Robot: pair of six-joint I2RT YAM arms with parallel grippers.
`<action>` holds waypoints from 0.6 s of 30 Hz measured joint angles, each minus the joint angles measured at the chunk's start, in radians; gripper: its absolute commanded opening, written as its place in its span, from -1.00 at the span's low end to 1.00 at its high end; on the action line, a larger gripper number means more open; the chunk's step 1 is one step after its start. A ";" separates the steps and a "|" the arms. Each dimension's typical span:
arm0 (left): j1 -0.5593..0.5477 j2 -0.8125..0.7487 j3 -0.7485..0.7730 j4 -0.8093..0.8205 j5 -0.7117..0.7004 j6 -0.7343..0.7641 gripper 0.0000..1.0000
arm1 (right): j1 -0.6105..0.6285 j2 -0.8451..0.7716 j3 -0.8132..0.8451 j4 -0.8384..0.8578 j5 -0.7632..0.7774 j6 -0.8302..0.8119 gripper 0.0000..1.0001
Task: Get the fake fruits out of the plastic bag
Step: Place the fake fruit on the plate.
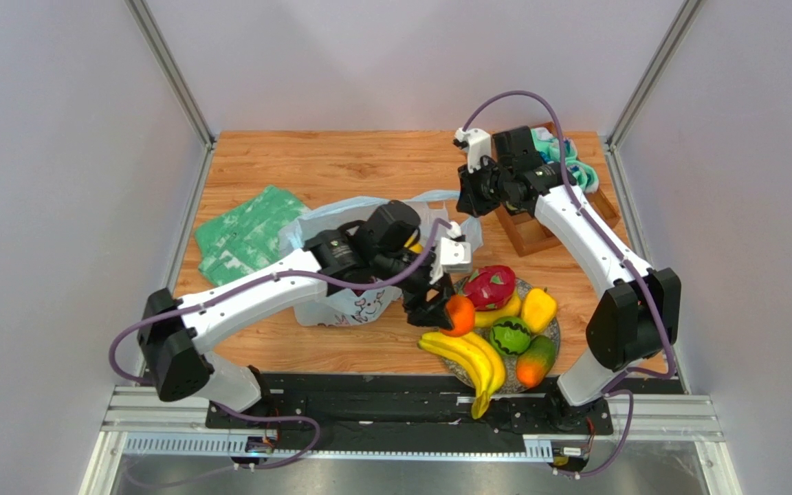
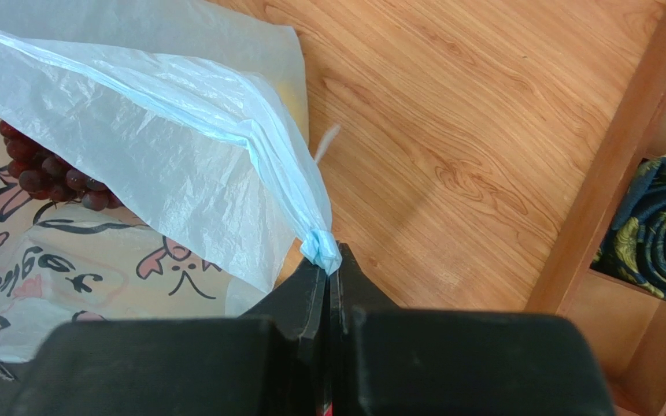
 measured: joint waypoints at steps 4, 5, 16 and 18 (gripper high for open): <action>-0.052 0.117 -0.005 0.093 -0.077 -0.004 -1.00 | -0.014 -0.005 -0.015 0.003 -0.012 0.001 -1.00; -0.061 0.154 0.001 0.109 -0.095 -0.005 -1.00 | -0.013 -0.014 -0.033 0.003 -0.016 0.001 -1.00; -0.085 0.406 0.077 0.177 -0.234 -0.038 0.06 | -0.009 -0.074 -0.110 0.016 -0.042 0.017 -1.00; -0.085 0.408 0.078 0.172 -0.235 -0.038 0.54 | -0.009 -0.074 -0.110 0.017 -0.041 0.017 -1.00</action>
